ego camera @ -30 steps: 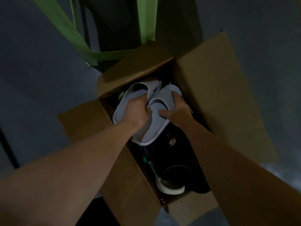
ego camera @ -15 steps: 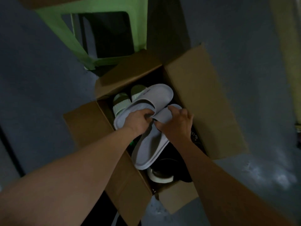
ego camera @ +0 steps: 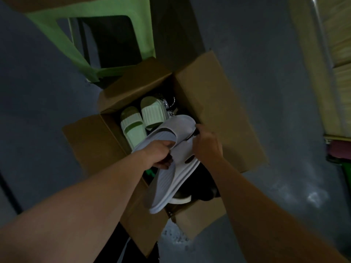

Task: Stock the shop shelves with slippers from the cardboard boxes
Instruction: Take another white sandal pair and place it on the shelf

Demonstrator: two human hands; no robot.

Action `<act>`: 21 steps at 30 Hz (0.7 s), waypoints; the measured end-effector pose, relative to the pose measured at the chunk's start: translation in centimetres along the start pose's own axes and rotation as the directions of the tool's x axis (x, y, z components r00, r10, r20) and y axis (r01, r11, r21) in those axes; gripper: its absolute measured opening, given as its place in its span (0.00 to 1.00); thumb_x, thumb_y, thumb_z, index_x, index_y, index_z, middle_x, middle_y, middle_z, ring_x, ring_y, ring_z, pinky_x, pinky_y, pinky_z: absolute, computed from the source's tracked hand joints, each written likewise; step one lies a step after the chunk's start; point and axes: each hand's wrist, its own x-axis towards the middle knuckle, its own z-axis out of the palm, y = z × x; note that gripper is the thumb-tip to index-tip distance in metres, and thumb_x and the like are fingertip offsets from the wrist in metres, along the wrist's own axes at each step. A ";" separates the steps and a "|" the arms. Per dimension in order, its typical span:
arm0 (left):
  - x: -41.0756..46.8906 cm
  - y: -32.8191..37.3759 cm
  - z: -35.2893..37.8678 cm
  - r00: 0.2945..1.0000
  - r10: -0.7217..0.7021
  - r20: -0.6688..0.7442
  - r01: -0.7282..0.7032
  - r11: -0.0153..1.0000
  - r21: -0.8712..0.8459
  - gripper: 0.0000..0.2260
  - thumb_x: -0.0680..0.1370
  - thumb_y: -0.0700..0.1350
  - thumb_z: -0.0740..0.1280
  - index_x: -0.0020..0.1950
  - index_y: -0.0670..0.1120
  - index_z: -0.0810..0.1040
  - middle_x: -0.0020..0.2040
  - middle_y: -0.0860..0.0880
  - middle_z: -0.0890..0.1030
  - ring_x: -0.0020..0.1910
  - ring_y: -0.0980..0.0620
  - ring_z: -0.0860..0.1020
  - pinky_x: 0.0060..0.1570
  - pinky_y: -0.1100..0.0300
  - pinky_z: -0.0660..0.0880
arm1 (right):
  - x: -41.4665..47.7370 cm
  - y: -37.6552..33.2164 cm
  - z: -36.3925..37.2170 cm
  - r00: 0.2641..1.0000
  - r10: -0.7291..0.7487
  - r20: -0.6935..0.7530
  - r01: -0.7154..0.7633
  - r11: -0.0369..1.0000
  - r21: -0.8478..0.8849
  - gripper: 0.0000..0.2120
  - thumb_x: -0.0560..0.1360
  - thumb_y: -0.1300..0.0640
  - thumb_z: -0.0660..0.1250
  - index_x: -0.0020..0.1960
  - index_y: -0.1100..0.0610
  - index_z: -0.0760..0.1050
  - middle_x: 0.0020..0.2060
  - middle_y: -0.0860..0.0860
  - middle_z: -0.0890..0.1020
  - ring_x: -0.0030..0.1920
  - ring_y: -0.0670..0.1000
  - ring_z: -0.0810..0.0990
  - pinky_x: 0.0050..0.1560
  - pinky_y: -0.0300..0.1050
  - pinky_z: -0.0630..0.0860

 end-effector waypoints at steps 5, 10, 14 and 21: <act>0.7 0.3 -0.1 0.998 0.060 0.006 -0.060 0.996 0.073 0.17 0.83 0.39 0.57 0.68 0.51 0.76 0.56 0.42 0.81 0.50 0.41 0.82 0.50 0.48 0.81 | 2.9 -1.6 -0.8 0.976 -0.049 0.211 0.047 0.999 0.011 0.32 0.80 0.61 0.59 0.80 0.56 0.49 0.75 0.61 0.63 0.74 0.61 0.63 0.72 0.48 0.61; -0.3 0.3 0.3 0.990 0.141 -0.022 -0.135 0.978 0.159 0.17 0.81 0.36 0.58 0.64 0.49 0.79 0.62 0.45 0.78 0.57 0.43 0.78 0.55 0.58 0.77 | 2.7 -2.2 -0.9 0.971 0.004 0.237 -0.007 1.000 0.013 0.34 0.80 0.59 0.62 0.80 0.57 0.48 0.75 0.62 0.62 0.74 0.63 0.63 0.72 0.52 0.63; -1.6 -0.6 0.9 0.972 0.219 -0.082 -0.207 0.969 0.136 0.07 0.76 0.40 0.68 0.53 0.45 0.82 0.56 0.44 0.82 0.54 0.46 0.79 0.58 0.56 0.76 | 0.8 -1.2 -1.2 0.979 0.064 0.191 -0.107 0.969 0.224 0.29 0.75 0.58 0.70 0.74 0.60 0.67 0.67 0.60 0.74 0.66 0.61 0.73 0.63 0.50 0.71; -7.2 -1.6 0.2 0.915 0.388 -0.115 -0.337 0.888 0.312 0.15 0.76 0.44 0.69 0.63 0.49 0.77 0.58 0.48 0.80 0.58 0.47 0.77 0.54 0.61 0.70 | -4.5 -0.7 -3.7 0.971 0.120 0.206 -0.188 0.918 0.350 0.07 0.73 0.56 0.73 0.38 0.54 0.77 0.39 0.53 0.77 0.44 0.56 0.77 0.47 0.51 0.76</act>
